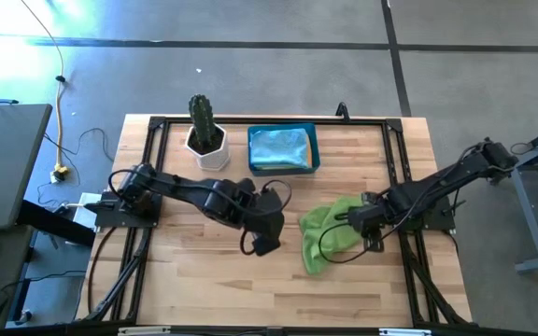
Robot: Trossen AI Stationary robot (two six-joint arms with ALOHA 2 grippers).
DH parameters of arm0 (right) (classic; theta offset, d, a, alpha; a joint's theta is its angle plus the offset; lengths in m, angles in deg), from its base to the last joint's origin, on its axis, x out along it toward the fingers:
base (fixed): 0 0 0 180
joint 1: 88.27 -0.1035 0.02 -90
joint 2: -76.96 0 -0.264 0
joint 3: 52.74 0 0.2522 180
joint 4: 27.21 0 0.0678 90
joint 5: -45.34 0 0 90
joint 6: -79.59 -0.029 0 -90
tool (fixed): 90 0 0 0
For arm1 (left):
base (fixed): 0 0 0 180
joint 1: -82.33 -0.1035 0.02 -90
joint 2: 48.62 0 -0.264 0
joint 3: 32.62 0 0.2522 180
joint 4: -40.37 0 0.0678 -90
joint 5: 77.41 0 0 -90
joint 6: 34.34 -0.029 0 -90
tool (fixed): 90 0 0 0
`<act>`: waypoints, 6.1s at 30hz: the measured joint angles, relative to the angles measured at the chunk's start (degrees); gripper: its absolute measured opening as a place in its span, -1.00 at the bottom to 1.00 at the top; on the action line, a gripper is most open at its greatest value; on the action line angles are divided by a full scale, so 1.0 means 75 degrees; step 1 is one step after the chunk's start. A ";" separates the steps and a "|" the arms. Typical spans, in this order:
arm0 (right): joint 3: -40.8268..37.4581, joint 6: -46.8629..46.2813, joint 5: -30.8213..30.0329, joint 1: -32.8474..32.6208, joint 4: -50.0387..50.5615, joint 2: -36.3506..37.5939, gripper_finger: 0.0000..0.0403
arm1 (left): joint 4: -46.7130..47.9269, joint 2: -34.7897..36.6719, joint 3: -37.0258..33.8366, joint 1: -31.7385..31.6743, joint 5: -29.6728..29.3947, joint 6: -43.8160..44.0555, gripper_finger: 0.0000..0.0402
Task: Fold microfiber towels
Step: Fold the green microfiber towel
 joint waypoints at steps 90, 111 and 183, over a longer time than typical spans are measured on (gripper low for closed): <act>-0.1698 -0.2983 0.1546 -0.0460 -0.3111 -0.0181 -0.99 | -0.0279 0.0062 0.0004 -0.1031 0.2742 -0.3785 -0.15; 0.1298 -0.1505 -0.0235 -0.2129 -0.0291 -0.0181 -1.00 | -0.3856 -0.1095 0.0003 -0.0501 0.3117 -0.4559 -0.15; 0.2159 -0.2234 -0.2513 -0.2665 0.2026 -0.0178 -1.00 | -0.3544 -0.3407 0.0003 -0.0715 0.5744 -0.5760 -0.15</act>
